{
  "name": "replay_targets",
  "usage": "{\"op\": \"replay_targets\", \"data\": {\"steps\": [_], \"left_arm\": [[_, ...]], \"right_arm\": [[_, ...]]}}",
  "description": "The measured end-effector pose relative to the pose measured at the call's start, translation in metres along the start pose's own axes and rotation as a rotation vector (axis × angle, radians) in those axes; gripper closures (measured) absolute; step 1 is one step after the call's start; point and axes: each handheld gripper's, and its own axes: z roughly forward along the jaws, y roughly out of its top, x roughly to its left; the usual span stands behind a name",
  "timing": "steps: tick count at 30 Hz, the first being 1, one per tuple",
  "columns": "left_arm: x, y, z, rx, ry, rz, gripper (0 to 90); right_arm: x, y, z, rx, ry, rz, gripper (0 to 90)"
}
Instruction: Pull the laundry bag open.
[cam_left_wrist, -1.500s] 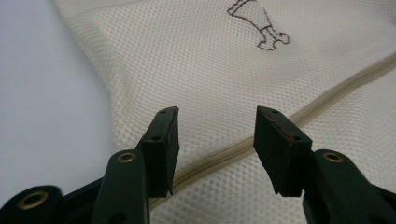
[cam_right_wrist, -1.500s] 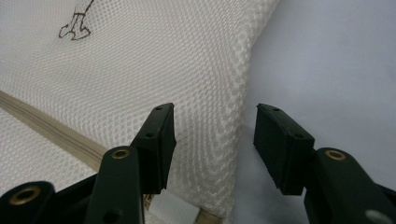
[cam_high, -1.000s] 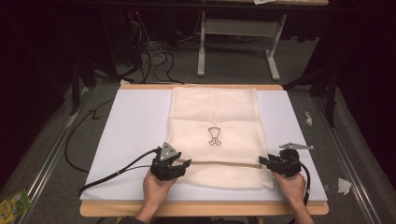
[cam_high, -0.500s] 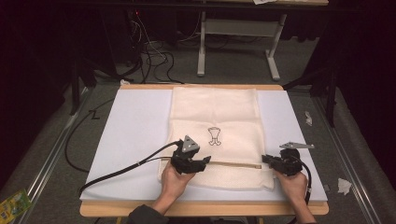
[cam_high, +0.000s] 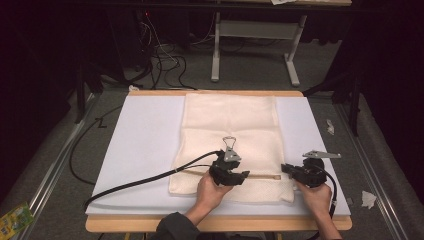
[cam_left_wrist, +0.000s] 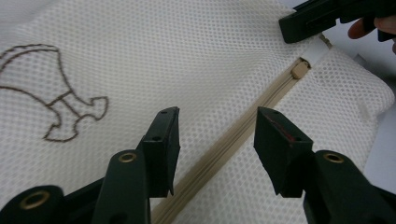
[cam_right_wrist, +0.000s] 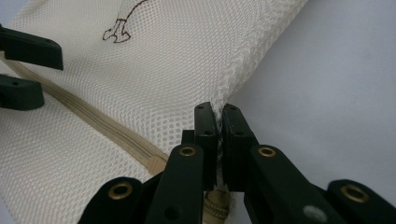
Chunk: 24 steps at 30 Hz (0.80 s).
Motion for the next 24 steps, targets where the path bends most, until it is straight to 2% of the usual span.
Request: {"op": "replay_targets", "data": {"steps": [3, 5, 10, 13, 17, 20, 24], "left_arm": [[-0.003, 0.002, 0.006, 0.003, -0.022, 0.011, 55.0], [-0.005, 0.003, 0.01, -0.011, -0.044, -0.004, 55.6], [-0.019, 0.008, 0.025, 0.018, -0.059, 0.032, 57.1], [-0.021, 0.009, 0.03, 0.019, -0.075, 0.018, 57.4], [-0.026, 0.01, 0.039, 0.039, -0.087, 0.027, 58.5], [-0.028, 0.01, 0.043, 0.04, -0.096, 0.015, 59.0], [-0.035, 0.014, 0.047, 0.045, -0.09, 0.055, 61.8]], "right_arm": [[0.001, 0.001, 0.0, 0.001, 0.002, 0.0, 87.6], [0.003, 0.002, 0.001, 0.002, 0.005, -0.005, 87.7], [0.005, 0.002, 0.004, 0.005, 0.019, -0.009, 87.8], [0.005, 0.002, 0.003, 0.005, 0.026, -0.004, 87.8], [0.006, 0.002, 0.003, -0.003, 0.032, -0.008, 87.9], [0.007, 0.003, 0.002, -0.01, 0.041, -0.008, 87.9], [0.009, 0.005, 0.001, -0.009, 0.043, -0.01, 87.9]]}}
